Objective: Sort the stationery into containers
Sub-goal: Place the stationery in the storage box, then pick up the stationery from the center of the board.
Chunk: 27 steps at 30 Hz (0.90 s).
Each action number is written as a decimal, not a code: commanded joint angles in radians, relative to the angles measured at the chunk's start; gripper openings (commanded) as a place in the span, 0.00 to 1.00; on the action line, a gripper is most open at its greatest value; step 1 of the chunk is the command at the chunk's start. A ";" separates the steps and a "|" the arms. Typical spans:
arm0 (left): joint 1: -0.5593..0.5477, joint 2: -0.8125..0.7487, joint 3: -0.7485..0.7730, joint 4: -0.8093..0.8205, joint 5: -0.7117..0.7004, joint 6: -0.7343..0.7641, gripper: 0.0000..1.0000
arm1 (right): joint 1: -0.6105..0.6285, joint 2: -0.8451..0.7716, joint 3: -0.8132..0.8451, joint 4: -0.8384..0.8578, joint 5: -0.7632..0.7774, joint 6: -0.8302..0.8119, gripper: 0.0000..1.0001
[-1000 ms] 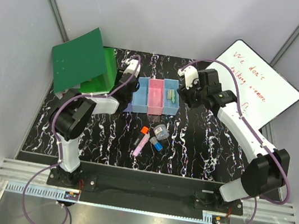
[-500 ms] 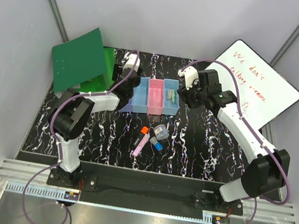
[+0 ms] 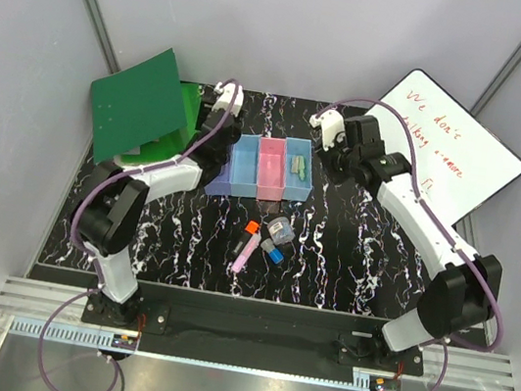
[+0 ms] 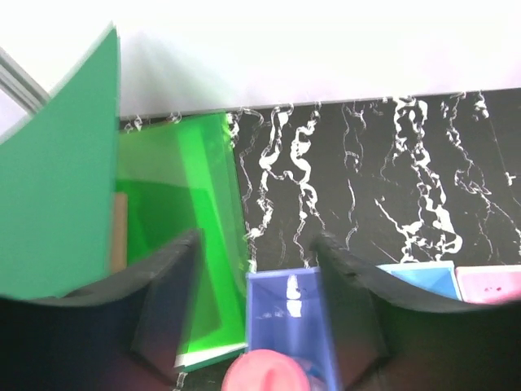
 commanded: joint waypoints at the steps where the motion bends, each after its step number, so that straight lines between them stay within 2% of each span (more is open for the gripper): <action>1: -0.005 -0.155 0.060 -0.039 0.083 0.078 0.31 | -0.006 0.049 0.103 0.014 -0.047 0.029 0.09; 3: -0.008 -0.190 0.069 -0.087 0.115 0.131 0.17 | -0.006 0.085 0.144 0.011 -0.075 0.029 0.02; 5: -0.011 -0.249 0.078 -0.179 0.148 0.154 0.02 | -0.006 0.126 0.169 0.005 -0.111 0.029 0.00; 10: -0.022 -0.385 0.026 -0.351 0.275 0.197 0.00 | -0.005 0.259 0.272 -0.067 -0.200 0.023 0.00; 14: -0.047 -0.503 -0.054 -0.429 0.339 0.246 0.00 | -0.002 0.281 0.310 -0.129 -0.219 -0.040 0.00; 15: -0.053 -0.554 -0.089 -0.458 0.382 0.259 0.00 | -0.003 0.275 0.304 -0.144 -0.228 -0.072 0.04; 17: -0.062 -0.603 -0.133 -0.472 0.402 0.292 0.00 | 0.007 0.257 0.293 -0.216 -0.246 -0.098 0.19; 18: -0.070 -0.653 -0.152 -0.492 0.434 0.304 0.00 | 0.014 0.244 0.267 -0.233 -0.248 -0.113 0.37; 20: -0.073 -0.700 -0.204 -0.507 0.453 0.338 0.00 | 0.037 0.191 0.226 -0.268 -0.262 -0.124 0.49; 21: -0.079 -0.720 -0.219 -0.511 0.461 0.344 0.00 | 0.049 0.172 0.182 -0.277 -0.266 -0.138 0.60; 23: -0.080 -0.770 -0.250 -0.544 0.462 0.355 0.00 | 0.078 0.120 0.139 -0.288 -0.268 -0.133 0.69; 24: -0.082 -0.784 -0.253 -0.566 0.467 0.355 0.00 | 0.101 0.106 0.102 -0.291 -0.272 -0.127 0.80; 27: -0.084 -0.836 -0.269 -0.587 0.465 0.359 0.00 | 0.126 0.079 0.047 -0.287 -0.282 -0.110 0.86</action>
